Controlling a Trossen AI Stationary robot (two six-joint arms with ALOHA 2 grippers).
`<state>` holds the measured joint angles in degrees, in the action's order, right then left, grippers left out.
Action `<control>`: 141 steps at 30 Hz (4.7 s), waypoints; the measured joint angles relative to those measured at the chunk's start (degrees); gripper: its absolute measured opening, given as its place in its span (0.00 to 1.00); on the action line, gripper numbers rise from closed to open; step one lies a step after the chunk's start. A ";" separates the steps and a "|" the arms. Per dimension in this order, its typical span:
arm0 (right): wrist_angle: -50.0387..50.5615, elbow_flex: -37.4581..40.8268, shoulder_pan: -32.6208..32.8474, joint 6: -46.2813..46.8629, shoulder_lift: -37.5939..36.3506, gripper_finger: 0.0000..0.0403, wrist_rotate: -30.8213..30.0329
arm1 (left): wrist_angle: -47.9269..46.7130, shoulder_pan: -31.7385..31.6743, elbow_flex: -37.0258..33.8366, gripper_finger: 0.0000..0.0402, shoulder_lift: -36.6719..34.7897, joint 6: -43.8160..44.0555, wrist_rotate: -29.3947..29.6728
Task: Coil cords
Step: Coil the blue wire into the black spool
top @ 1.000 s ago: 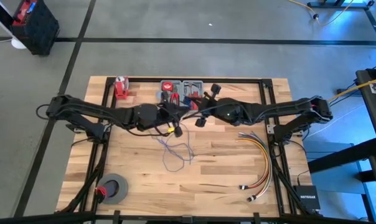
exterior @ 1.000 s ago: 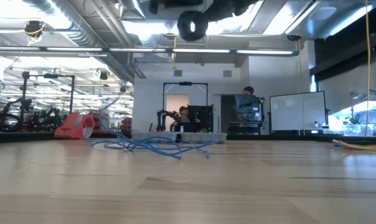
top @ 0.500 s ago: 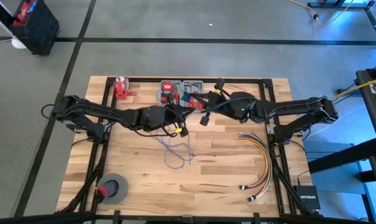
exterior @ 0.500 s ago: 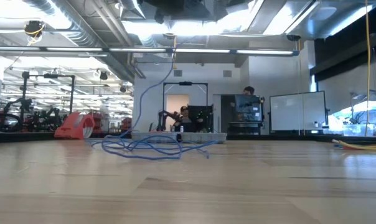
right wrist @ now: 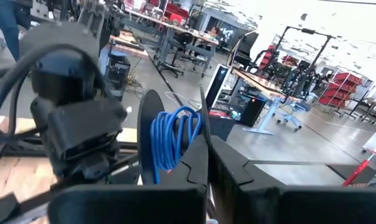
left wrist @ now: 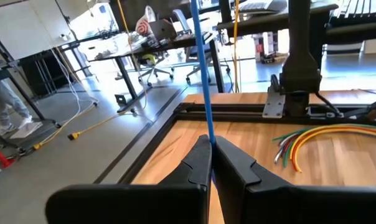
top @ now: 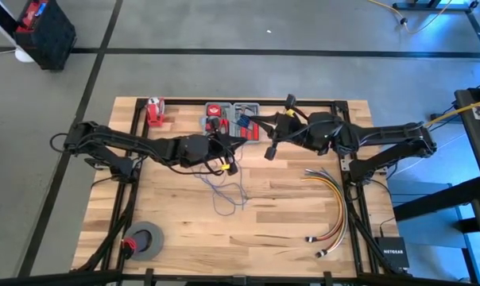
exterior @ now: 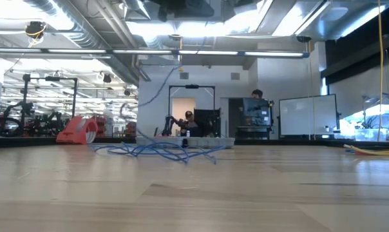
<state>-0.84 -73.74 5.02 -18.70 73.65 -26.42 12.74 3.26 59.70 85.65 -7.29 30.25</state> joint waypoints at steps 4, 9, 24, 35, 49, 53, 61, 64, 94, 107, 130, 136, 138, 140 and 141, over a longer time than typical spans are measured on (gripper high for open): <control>1.21 -2.05 0.00 -0.02 0.00 0.01 0.49 | -0.91 -0.03 -0.04 0.01 0.00 -0.08 0.12; 2.97 -4.43 0.36 0.00 -0.07 0.01 0.51 | -2.71 -0.05 -0.11 0.01 0.09 -0.04 0.19; 19.37 -6.54 3.75 0.77 -0.26 0.01 1.63 | -6.33 -1.12 -0.55 0.01 -1.07 -4.85 9.93; 33.06 -5.25 3.65 3.93 0.78 0.01 -0.27 | -11.33 -3.46 -0.37 0.01 -9.66 -3.90 9.40; 29.70 -0.80 -0.23 3.25 7.18 0.01 -14.55 | -7.60 -0.52 -0.24 0.01 -12.14 1.88 -2.14; 24.41 -0.65 -1.45 3.06 9.62 0.01 -14.31 | -2.63 0.09 -0.24 0.01 -10.25 1.67 -2.35; 13.34 -0.58 -1.31 0.40 12.13 0.01 -12.29 | 1.18 0.14 -0.17 0.01 -4.93 1.93 -3.38; 8.98 -0.58 -1.31 0.39 12.07 0.01 -10.14 | 1.85 0.15 -0.15 0.01 -2.82 1.95 -3.38; 9.40 -12.11 2.86 -1.22 3.91 0.01 -2.97 | 2.03 -0.96 -0.94 0.01 -0.85 1.45 -2.84; 21.57 -12.98 7.47 -0.61 3.30 0.01 -3.61 | -0.76 -1.90 -1.20 0.01 -1.65 -4.26 6.82; 32.03 -2.57 1.98 4.99 6.21 0.01 -13.66 | -8.47 0.83 -1.31 0.01 -16.78 0.87 -3.71; 24.12 -0.60 -1.20 4.34 7.72 0.01 -12.35 | -0.58 0.89 -1.20 0.01 -12.26 0.90 -4.45; 22.23 -0.58 -1.79 4.31 8.04 0.01 -11.56 | 1.52 0.89 -1.20 0.01 -10.68 0.90 -4.58; 19.65 -0.58 -1.83 4.36 8.71 0.01 -11.45 | 3.27 0.89 -1.20 0.01 -9.00 0.89 -4.64; 18.32 -0.58 -1.81 4.36 8.82 0.01 -11.35 | 4.29 0.89 -1.19 0.01 -8.09 0.90 -4.67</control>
<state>17.48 -74.32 3.20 -14.34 82.47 -37.77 17.03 4.14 58.51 77.56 -6.39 25.58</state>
